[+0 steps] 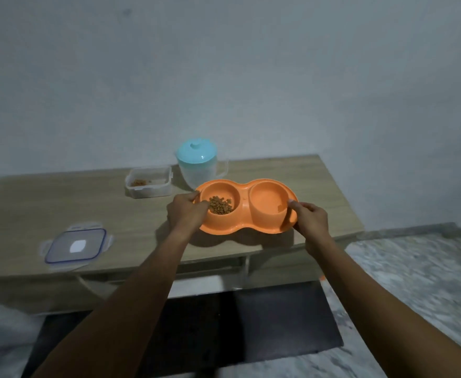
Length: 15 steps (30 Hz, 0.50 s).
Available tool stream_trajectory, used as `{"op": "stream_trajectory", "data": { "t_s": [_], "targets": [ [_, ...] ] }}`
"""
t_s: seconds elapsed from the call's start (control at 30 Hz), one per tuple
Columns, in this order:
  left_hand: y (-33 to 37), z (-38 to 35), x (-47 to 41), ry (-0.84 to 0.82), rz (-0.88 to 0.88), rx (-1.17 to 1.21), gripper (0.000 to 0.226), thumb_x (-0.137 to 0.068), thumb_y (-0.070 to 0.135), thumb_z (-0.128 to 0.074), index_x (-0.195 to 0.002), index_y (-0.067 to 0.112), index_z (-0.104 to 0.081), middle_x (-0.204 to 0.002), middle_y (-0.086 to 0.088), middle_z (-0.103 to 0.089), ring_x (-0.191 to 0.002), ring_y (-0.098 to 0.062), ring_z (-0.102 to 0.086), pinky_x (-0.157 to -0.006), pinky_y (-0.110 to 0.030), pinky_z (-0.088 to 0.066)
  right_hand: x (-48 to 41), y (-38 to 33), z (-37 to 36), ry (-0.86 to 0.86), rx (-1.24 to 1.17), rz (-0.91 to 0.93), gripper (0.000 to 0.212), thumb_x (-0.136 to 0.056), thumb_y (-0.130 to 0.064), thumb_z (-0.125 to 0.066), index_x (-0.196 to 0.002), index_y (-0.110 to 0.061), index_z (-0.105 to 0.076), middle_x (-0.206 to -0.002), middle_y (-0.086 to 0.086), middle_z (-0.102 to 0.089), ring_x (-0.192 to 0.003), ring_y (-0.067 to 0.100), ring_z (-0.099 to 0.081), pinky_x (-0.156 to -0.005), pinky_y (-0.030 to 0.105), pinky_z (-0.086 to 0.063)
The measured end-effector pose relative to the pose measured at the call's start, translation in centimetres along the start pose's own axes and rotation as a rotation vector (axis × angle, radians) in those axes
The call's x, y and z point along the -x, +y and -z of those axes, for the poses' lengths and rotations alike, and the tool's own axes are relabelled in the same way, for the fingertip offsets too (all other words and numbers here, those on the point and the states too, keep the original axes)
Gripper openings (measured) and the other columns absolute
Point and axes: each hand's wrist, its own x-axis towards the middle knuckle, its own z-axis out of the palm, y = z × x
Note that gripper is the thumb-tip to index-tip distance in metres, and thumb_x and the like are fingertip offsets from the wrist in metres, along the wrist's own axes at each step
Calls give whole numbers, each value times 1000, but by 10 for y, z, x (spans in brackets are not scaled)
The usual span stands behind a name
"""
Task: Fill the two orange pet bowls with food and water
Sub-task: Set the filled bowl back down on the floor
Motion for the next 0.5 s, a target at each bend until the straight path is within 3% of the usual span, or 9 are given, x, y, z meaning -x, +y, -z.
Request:
{"op": "stream_trajectory", "data": {
  "t_s": [0.1, 0.5],
  "targets": [
    [34, -44, 38, -15, -62, 3, 53, -76, 30, -70, -128, 26, -68, -121, -1, -72, -110, -24, -65, -99, -41, -53, -7, -14, 70, 21, -3, 32, 48, -82, -41, -75, -118, -9, -71, -114, 11, -73, -107, 32, -68, -97, 54, -57],
    [166, -259, 193, -190, -216, 56, 50, -79, 26, -68, -128, 22, -68, -122, -3, -70, -109, -25, -64, -96, -37, -53, -49, -50, 380, 208, -18, 111, 30, -83, -34, -76, -103, -12, -71, -105, 13, -74, -103, 31, -69, -92, 49, -60]
  ]
}}
